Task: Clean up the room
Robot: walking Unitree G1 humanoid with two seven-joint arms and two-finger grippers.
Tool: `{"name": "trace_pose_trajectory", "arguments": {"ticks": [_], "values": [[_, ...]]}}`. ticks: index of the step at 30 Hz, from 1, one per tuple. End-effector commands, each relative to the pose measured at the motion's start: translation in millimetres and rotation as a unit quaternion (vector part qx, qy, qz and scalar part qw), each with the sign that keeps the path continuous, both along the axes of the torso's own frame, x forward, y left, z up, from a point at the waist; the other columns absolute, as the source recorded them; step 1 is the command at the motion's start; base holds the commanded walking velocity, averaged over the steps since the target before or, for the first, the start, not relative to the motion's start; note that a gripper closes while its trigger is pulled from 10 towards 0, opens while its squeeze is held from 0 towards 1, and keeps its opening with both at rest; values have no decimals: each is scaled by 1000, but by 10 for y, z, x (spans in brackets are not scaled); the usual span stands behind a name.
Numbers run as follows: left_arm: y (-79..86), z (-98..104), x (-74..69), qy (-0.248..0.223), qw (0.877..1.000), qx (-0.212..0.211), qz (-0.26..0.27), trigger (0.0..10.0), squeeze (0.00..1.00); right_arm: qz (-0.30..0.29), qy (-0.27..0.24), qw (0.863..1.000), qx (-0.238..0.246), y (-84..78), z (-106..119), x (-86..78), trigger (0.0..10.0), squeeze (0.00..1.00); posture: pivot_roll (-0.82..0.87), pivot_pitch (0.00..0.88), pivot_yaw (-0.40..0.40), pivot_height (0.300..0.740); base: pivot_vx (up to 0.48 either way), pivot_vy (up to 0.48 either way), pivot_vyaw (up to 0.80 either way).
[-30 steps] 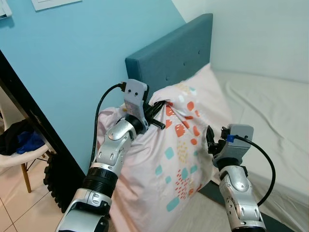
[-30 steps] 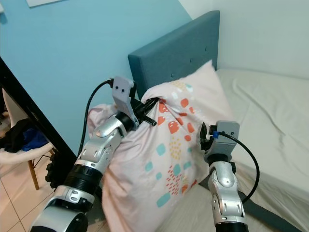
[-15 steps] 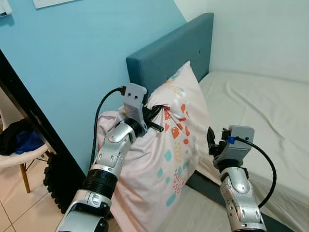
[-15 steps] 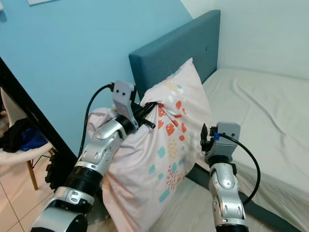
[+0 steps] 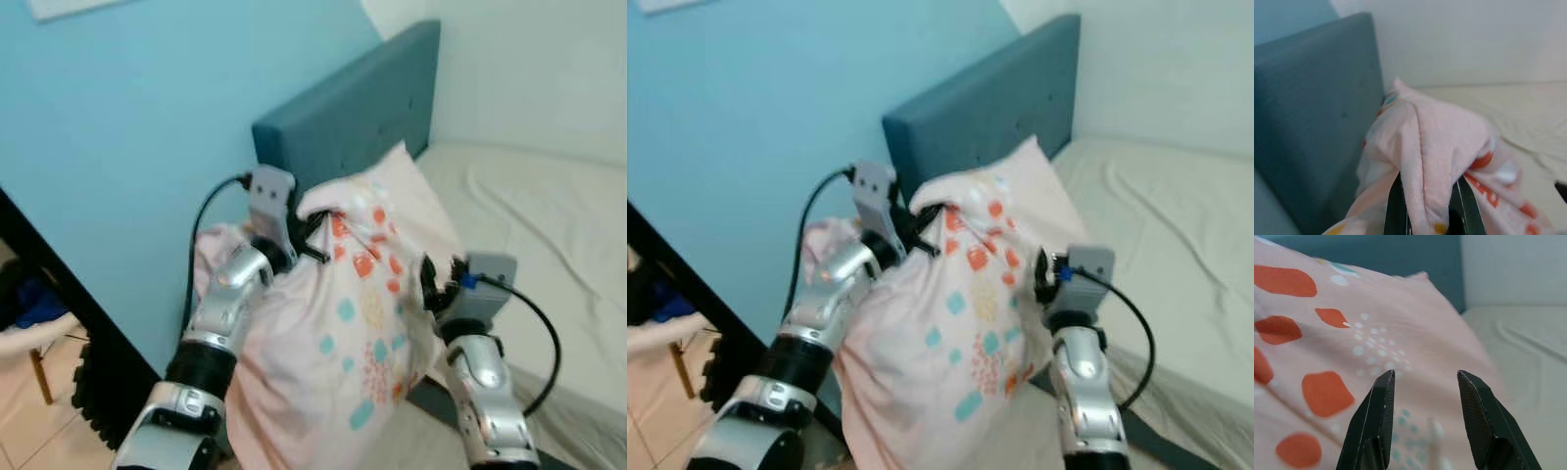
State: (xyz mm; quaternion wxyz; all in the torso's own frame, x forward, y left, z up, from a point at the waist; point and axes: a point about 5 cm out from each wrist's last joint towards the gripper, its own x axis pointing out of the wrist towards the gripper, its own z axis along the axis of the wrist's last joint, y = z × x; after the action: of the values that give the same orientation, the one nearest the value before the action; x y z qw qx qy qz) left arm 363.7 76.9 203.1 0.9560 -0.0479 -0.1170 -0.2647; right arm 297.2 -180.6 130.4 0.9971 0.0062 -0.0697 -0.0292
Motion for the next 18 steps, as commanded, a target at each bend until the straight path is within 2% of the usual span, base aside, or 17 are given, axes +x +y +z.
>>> {"name": "trace_pose_trajectory", "arguments": {"ticks": [1,11,15,18], "values": [[35,199,-2,-47,999,-26,7,10000,0,-3,5,1000,-2,-21,-13,-3,10000,0,-34,7,144,738,375,0,0],[33,201,-4,-47,999,-26,3,10000,0,-4,6,1000,-2,-17,-14,-3,10000,0,-35,6,147,738,376,0,0],[9,208,-5,-48,999,-27,-1,10000,0,-6,7,1000,-2,-24,-19,-5,10000,0,-35,5,149,738,375,0,-659],[7,209,-5,-48,998,-27,-2,10000,0,-6,6,1000,-1,-25,-19,-6,10000,0,-35,4,149,738,375,0,0]]}}
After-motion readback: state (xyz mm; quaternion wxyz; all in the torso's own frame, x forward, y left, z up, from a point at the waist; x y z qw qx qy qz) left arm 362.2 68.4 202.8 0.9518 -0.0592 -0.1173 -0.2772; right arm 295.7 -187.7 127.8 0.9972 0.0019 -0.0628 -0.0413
